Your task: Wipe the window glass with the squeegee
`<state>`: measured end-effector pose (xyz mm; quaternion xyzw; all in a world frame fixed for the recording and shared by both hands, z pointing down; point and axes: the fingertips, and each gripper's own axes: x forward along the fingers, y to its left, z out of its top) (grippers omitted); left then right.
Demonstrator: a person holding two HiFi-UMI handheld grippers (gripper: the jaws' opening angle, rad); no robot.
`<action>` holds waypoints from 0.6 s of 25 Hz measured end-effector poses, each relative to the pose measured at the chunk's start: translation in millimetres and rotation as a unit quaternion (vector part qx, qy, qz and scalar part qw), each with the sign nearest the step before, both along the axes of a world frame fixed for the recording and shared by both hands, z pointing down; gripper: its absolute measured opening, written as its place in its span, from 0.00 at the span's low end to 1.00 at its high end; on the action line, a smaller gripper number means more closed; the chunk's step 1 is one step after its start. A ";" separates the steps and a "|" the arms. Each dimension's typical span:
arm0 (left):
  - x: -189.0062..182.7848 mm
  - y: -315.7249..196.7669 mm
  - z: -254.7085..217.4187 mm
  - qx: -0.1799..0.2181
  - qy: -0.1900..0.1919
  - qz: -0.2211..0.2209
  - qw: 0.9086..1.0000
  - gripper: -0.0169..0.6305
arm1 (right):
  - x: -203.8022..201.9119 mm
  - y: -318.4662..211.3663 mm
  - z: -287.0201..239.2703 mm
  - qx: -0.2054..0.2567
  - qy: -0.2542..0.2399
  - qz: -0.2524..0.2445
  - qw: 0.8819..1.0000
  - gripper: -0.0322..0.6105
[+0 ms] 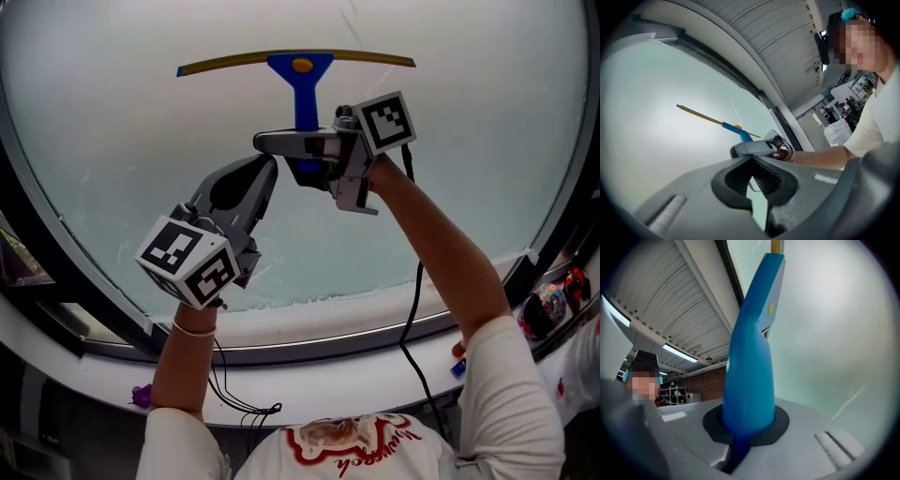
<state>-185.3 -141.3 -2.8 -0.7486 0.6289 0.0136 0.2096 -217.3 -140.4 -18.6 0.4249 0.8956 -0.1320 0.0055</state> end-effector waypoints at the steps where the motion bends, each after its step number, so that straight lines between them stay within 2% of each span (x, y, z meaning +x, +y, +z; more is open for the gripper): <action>1: -0.2 -3.6 1.4 -0.003 -0.006 0.001 1.000 0.03 | -3.4 1.0 0.0 0.006 0.009 -0.004 1.000 0.07; 4: 4.0 -14.6 11.3 -0.023 -0.021 0.010 0.999 0.03 | -12.6 3.1 6.5 0.019 0.032 -0.007 0.999 0.07; 8: 3.1 -19.1 25.6 -0.036 -0.014 0.015 0.999 0.03 | -22.3 -3.4 22.4 0.025 0.047 0.010 0.999 0.08; 12: -4.1 -21.2 33.4 -0.038 -0.006 0.008 0.999 0.03 | -24.3 -8.6 31.1 0.037 0.038 0.017 0.998 0.08; 15: -7.4 -23.9 42.7 -0.041 0.006 0.007 0.999 0.04 | -25.2 -6.9 38.1 0.023 0.031 0.011 0.999 0.09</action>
